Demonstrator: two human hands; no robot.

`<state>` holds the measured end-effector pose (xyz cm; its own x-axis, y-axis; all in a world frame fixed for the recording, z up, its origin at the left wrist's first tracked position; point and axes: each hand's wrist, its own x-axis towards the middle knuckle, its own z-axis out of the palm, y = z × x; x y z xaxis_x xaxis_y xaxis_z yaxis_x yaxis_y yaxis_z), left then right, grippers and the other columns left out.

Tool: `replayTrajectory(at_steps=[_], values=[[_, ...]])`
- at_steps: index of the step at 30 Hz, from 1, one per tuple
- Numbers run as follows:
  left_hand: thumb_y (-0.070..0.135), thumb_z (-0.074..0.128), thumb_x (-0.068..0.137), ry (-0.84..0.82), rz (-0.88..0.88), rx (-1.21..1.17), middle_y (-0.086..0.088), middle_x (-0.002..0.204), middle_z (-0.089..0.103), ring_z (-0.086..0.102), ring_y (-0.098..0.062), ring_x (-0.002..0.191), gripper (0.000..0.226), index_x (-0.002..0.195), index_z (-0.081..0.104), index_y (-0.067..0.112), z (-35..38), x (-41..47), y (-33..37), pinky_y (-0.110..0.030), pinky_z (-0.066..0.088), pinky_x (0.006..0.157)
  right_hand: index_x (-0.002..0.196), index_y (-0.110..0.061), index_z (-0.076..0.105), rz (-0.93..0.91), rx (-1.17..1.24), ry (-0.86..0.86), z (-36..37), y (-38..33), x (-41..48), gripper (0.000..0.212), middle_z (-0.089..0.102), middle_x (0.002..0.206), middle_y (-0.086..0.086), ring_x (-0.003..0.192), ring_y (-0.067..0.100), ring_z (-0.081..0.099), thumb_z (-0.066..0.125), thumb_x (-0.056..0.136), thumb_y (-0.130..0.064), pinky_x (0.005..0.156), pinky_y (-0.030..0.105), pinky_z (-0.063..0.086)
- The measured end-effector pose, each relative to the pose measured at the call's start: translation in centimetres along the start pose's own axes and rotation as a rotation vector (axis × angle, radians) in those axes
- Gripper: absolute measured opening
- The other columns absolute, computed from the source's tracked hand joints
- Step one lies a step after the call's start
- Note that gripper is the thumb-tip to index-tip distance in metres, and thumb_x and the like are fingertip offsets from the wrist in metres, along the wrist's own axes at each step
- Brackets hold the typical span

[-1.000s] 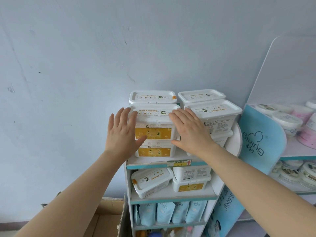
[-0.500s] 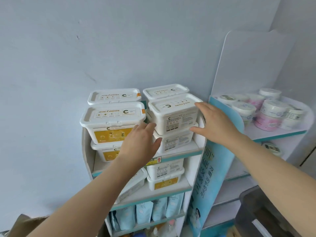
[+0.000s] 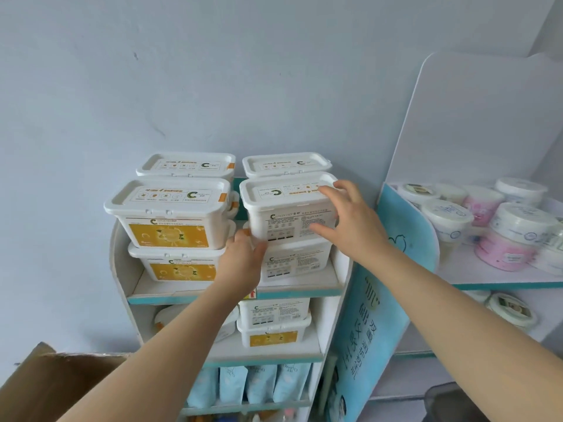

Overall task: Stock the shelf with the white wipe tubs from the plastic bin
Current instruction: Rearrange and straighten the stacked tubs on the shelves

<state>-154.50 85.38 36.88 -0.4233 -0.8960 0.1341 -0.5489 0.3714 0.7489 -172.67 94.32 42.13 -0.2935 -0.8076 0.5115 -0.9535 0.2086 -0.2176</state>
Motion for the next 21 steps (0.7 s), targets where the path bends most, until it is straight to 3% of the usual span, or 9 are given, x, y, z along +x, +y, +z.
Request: replayTrajectory(at_steps=[3, 6, 9, 12, 17, 21], values=[[0.047, 0.046, 0.092, 0.01, -0.057, -0.05, -0.011, 0.102, 0.061, 0.063, -0.029, 0.086, 0.041, 0.12, 0.044, 0.016, 0.3, 0.3, -0.1, -0.049, 0.054, 0.078, 0.133, -0.031, 0.04, 0.086, 0.017, 0.015, 0.2, 0.9, 0.6, 0.074, 0.026, 0.144, 0.007, 0.102, 0.027, 0.056, 0.073, 0.071, -0.054, 0.08, 0.034, 0.047], [0.046, 0.059, 0.087, -0.018, -0.143, -0.257, -0.005, 0.093, 0.068, 0.066, -0.023, 0.083, 0.04, 0.112, 0.051, 0.016, 0.4, -0.1, 0.4, -0.047, 0.056, 0.079, 0.132, -0.03, 0.037, 0.079, 0.204, -0.033, 0.3, 1.8, 1.2, 0.075, 0.046, 0.128, 0.003, 0.103, 0.021, 0.052, 0.076, 0.071, -0.047, 0.081, 0.031, 0.043], [0.038, 0.072, 0.081, -0.023, -0.182, -0.442, -0.002, 0.096, 0.071, 0.069, -0.02, 0.085, 0.04, 0.11, 0.057, 0.015, 0.5, -0.5, 0.6, -0.046, 0.057, 0.082, 0.126, -0.028, 0.039, 0.081, 0.35, -0.028, 0.2, 2.4, 1.4, 0.073, 0.052, 0.111, -0.006, 0.091, 0.011, 0.049, 0.081, 0.068, -0.04, 0.074, 0.024, 0.038], [0.026, 0.078, 0.077, 0.006, -0.206, -0.611, -0.007, 0.102, 0.07, 0.069, -0.025, 0.092, 0.048, 0.118, 0.055, 0.013, 0.1, -0.6, 1.4, -0.049, 0.055, 0.086, 0.11, -0.027, 0.039, 0.13, 0.441, 0.007, -0.1, 2.6, 1.3, 0.067, 0.05, 0.086, -0.016, 0.071, 0.0, 0.047, 0.086, 0.063, -0.036, 0.056, 0.012, 0.034], [0.016, 0.073, 0.082, 0.024, -0.178, -0.688, -0.02, 0.105, 0.065, 0.067, -0.032, 0.092, 0.039, 0.116, 0.054, 0.011, -1.2, -1.4, 2.4, -0.052, 0.054, 0.084, 0.111, -0.025, 0.043, 0.133, 0.532, 0.014, -1.3, 2.6, 1.3, 0.069, 0.057, 0.093, -0.011, 0.073, -0.002, 0.051, 0.088, 0.059, -0.036, 0.058, 0.013, 0.038], [0.012, 0.073, 0.081, 0.011, -0.207, -0.798, -0.015, 0.1, 0.068, 0.069, -0.026, 0.085, 0.066, 0.139, 0.042, 0.008, -1.6, -3.0, 1.3, -0.055, 0.053, 0.087, 0.106, -0.032, 0.042, 0.038, 0.498, 0.037, -2.7, 1.9, 0.4, 0.067, 0.052, 0.091, -0.024, 0.08, -0.005, 0.052, 0.088, 0.058, -0.039, 0.061, 0.007, 0.038]])
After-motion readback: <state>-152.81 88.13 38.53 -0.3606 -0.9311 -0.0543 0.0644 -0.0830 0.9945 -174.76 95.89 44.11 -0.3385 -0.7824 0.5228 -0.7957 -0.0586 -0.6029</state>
